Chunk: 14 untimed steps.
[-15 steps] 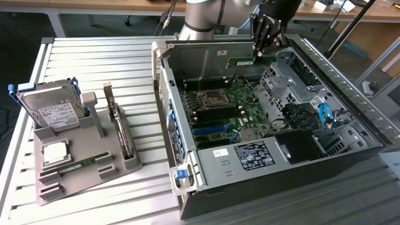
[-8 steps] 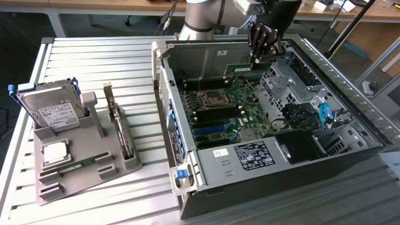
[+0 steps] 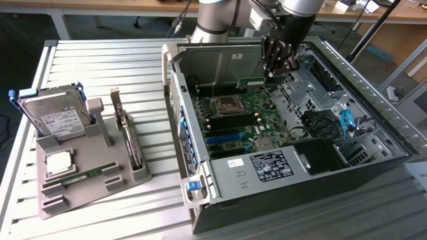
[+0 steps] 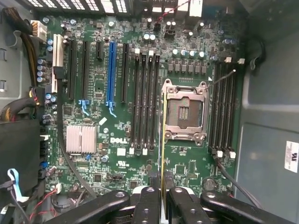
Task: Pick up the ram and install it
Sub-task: 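Insert the ram into the slot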
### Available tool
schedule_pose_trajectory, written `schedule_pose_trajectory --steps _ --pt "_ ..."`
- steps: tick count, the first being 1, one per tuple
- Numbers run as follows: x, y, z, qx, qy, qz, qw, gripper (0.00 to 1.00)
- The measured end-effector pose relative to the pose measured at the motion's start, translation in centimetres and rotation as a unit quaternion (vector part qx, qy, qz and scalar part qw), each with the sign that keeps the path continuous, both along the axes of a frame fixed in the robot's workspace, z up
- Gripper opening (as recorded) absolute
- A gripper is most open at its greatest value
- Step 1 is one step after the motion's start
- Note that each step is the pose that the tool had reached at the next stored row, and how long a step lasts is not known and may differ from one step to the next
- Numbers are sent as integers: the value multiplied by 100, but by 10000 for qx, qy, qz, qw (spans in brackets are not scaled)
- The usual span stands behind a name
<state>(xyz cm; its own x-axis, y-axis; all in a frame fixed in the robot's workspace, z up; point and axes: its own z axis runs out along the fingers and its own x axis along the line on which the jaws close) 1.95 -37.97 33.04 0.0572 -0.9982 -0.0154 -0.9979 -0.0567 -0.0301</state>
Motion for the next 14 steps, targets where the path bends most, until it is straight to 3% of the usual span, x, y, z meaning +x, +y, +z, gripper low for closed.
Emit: schedule_pose_trajectory --steps 4,7,14 --pt "0 -12 -95 0 16 0 10000 15" --pt "0 -29 -286 1 42 1 10000 15" --pt "-22 -48 -480 6 45 1 10000 15"
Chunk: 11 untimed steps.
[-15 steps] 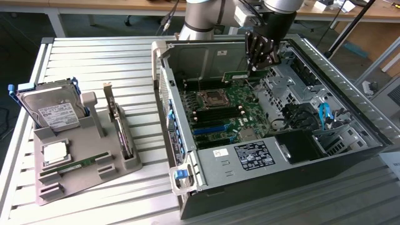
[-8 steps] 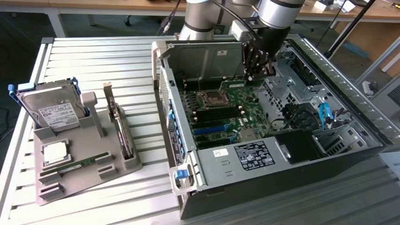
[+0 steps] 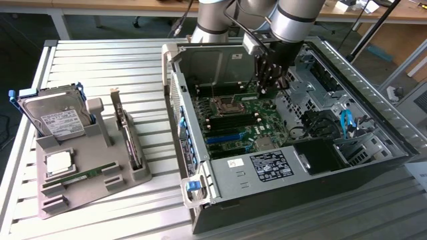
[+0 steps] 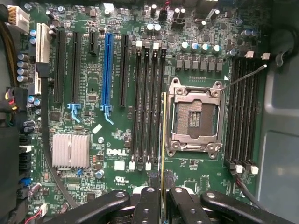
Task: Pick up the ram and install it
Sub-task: 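Insert the ram into the slot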
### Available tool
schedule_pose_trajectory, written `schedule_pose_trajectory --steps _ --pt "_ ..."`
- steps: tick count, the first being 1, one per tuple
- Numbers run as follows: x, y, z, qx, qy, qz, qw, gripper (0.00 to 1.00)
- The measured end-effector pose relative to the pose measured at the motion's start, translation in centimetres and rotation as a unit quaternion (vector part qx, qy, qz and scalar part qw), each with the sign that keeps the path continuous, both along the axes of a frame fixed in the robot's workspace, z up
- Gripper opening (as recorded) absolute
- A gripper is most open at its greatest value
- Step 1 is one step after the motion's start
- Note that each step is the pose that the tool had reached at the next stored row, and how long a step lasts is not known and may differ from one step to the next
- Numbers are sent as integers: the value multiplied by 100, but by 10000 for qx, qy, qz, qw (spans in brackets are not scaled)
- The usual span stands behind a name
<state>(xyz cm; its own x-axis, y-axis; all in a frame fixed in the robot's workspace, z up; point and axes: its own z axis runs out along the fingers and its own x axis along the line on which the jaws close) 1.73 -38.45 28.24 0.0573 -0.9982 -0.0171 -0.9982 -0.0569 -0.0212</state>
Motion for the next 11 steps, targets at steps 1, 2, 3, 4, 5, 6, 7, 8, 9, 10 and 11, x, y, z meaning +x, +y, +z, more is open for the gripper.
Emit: schedule_pose_trajectory --steps 1,2,3,4,5,6,7,8,9,10,11 --pt "-3 -1 -12 0 0 1 10000 15" --pt "-6 -2 -22 0 0 0 10000 15" --pt "-11 -4 -44 0 0 0 10000 15" --pt "-19 -5 -74 0 0 0 10000 15" --pt "-23 -5 -111 0 1 1 10000 15" --pt "-24 -7 -147 0 2 1 10000 15" --pt "-24 -7 -173 0 2 0 10000 15" --pt "-25 -7 -175 -2 3 0 10000 15" --pt "-43 -7 -177 0 2 0 10000 15" --pt "-130 -7 -179 1 1 1 10000 15" --pt "-246 -6 -179 0 -6 1 10000 15"
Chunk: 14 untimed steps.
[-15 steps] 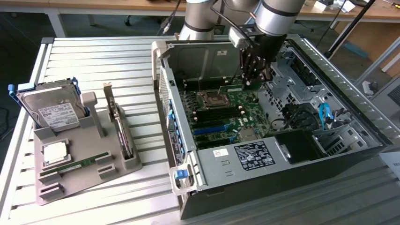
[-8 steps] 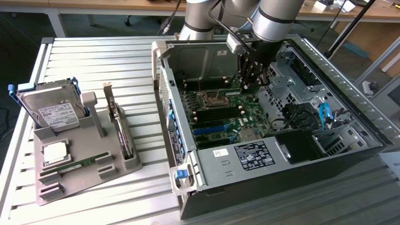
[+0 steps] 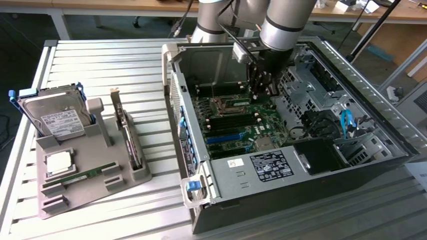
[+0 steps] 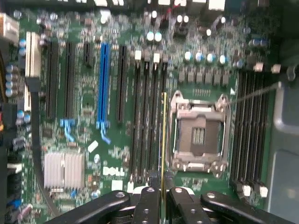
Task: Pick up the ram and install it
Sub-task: 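Insert the ram into the slot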
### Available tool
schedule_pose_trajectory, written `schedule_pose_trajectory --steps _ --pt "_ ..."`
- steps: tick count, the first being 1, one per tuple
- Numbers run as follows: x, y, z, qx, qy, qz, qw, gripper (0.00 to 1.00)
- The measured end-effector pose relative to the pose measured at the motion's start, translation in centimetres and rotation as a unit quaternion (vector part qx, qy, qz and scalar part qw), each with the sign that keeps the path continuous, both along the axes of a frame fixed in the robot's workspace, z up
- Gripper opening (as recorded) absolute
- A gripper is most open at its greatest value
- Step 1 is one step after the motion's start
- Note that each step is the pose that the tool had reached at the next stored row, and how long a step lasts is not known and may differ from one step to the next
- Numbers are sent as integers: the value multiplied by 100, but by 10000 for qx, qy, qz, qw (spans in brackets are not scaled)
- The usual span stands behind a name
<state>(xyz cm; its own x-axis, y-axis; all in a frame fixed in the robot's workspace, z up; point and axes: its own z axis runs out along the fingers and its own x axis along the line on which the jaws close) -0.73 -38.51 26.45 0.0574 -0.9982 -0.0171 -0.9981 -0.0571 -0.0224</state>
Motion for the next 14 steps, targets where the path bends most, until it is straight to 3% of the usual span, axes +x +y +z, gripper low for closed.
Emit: schedule_pose_trajectory --steps 3,5,6,8,9,14 --pt "-250 0 -2 0 -7 0 10000 15" --pt "-251 0 -2 0 -8 0 10000 15" --pt "-252 -1 -2 0 -45 0 10000 15" --pt "-256 -1 -7 0 -205 0 9998 15" --pt "-255 0 -8 1 -238 1 9997 15" --pt "-256 0 -8 0 -239 0 9997 15"
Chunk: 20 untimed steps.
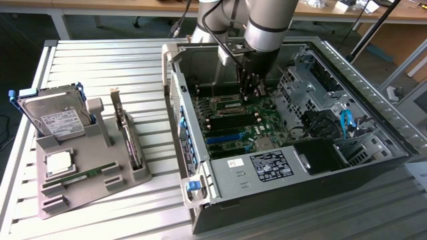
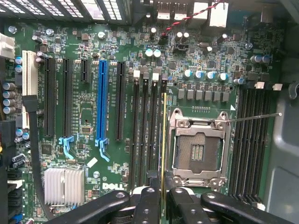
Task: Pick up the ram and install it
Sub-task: 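Insert the ram into the slot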
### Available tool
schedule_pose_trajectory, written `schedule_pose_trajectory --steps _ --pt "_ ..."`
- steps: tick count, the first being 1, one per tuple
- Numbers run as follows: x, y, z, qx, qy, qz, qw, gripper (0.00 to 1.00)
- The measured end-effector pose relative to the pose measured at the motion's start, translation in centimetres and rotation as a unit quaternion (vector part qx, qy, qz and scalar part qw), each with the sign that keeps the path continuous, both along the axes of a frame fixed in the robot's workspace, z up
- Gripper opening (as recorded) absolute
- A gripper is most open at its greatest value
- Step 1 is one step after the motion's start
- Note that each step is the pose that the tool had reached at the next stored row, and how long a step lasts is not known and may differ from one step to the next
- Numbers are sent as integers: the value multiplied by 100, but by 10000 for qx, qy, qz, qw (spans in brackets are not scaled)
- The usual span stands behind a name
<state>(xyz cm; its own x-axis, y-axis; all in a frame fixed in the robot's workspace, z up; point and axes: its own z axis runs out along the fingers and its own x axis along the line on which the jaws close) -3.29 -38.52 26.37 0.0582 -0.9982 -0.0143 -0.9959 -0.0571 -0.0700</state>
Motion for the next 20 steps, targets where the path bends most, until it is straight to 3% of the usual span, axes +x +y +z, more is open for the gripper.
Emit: schedule_pose_trajectory --steps 6,20 --pt "-1 -16 1 -2 0 0 10000 15" --pt "0 -205 -3 -41 0 0 10000 15"
